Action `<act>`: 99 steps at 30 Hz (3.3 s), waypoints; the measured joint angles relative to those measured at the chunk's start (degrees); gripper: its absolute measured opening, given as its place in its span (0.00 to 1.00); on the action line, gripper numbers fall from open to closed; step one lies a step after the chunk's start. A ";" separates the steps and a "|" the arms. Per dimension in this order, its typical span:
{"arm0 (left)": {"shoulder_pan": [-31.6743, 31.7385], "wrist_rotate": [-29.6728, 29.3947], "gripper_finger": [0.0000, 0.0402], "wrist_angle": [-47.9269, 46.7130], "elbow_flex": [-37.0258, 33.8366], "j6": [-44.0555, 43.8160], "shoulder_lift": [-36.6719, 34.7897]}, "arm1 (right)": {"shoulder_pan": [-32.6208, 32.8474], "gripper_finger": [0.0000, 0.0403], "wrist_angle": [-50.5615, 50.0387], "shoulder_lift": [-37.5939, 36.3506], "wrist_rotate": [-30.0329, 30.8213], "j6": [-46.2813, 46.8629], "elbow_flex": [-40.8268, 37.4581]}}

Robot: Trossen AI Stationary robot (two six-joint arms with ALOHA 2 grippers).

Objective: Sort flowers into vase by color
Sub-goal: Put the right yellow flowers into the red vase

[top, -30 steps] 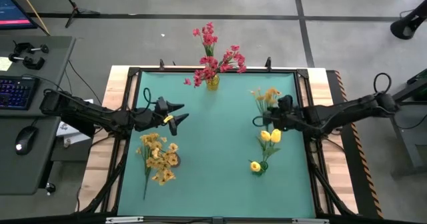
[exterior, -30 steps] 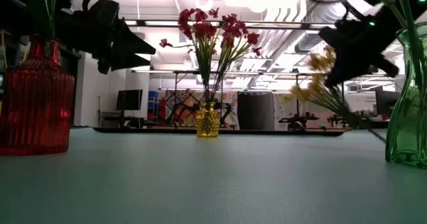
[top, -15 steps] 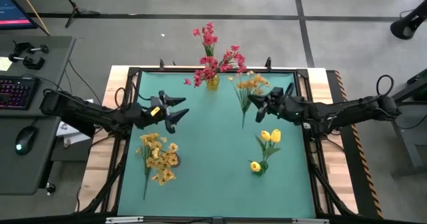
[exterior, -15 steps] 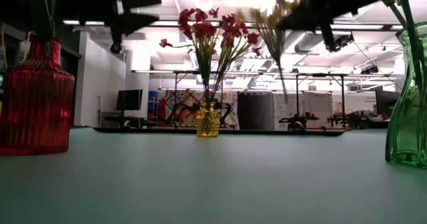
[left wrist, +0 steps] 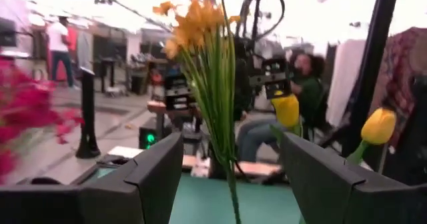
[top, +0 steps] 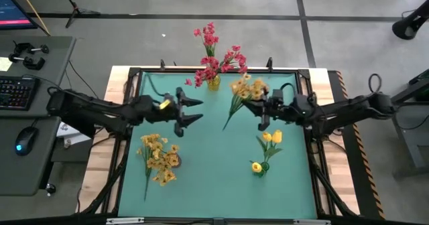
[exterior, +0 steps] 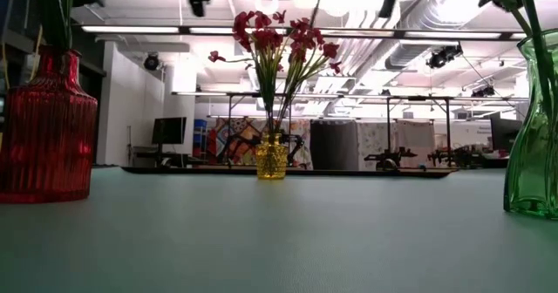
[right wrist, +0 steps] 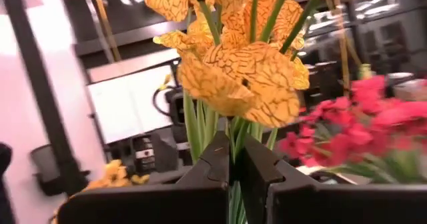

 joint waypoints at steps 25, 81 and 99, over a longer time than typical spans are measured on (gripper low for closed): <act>0.17 3.33 0.59 -3.16 15.42 4.88 17.18 | 1.51 0.00 -11.30 13.18 -7.93 -5.98 17.73; -19.21 -23.32 0.00 -16.51 -19.11 2.00 -37.23 | 5.51 0.68 -31.43 4.72 9.38 -9.67 18.05; -30.90 -22.61 0.00 -16.29 -19.27 -1.40 -34.02 | 5.60 0.68 -32.66 4.72 11.05 -5.28 18.05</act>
